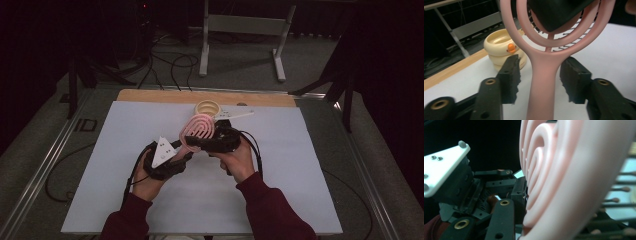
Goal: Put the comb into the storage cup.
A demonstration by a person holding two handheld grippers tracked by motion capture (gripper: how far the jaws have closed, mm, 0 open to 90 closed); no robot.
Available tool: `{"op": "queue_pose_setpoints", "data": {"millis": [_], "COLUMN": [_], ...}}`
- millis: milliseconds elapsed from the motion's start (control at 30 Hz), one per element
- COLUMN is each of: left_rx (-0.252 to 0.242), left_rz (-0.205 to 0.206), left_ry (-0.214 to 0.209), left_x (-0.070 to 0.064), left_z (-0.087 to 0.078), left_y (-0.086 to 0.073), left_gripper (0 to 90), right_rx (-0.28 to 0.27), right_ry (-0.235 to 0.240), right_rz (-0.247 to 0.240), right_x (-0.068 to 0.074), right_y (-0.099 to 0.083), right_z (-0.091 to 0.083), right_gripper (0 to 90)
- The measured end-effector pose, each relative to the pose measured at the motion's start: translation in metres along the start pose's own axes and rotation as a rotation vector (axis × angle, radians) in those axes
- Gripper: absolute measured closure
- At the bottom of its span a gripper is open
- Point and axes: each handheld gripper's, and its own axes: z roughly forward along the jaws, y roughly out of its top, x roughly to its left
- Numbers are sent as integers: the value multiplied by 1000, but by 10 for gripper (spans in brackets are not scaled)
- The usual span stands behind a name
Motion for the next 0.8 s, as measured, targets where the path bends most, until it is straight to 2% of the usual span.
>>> {"op": "queue_pose_setpoints", "data": {"millis": [167,300,433,633,700,800], "left_rx": [-5,-6,-11,-44,-46,-37], "left_rz": [-29,-26,-51,-94,-105,-115], "left_ry": [-15,19,49,80,103,104], "left_x": [4,7,11,25,29,36], "left_z": [-4,-10,-17,-31,-36,-43], "left_y": [1,3,6,8,7,2], "left_gripper": [392,271,164,99,76,16], "right_rx": [-7,-4,-2,-2,-3,0], "right_ry": [-6,-7,-8,-16,-16,-16], "right_rz": [1,-3,-5,-14,-18,-17], "right_x": [0,0,0,1,1,1], "right_y": [1,2,3,6,7,8], "right_z": [-1,-1,-3,-6,-7,-8], "right_gripper": [640,640,639,639,639,639]}}
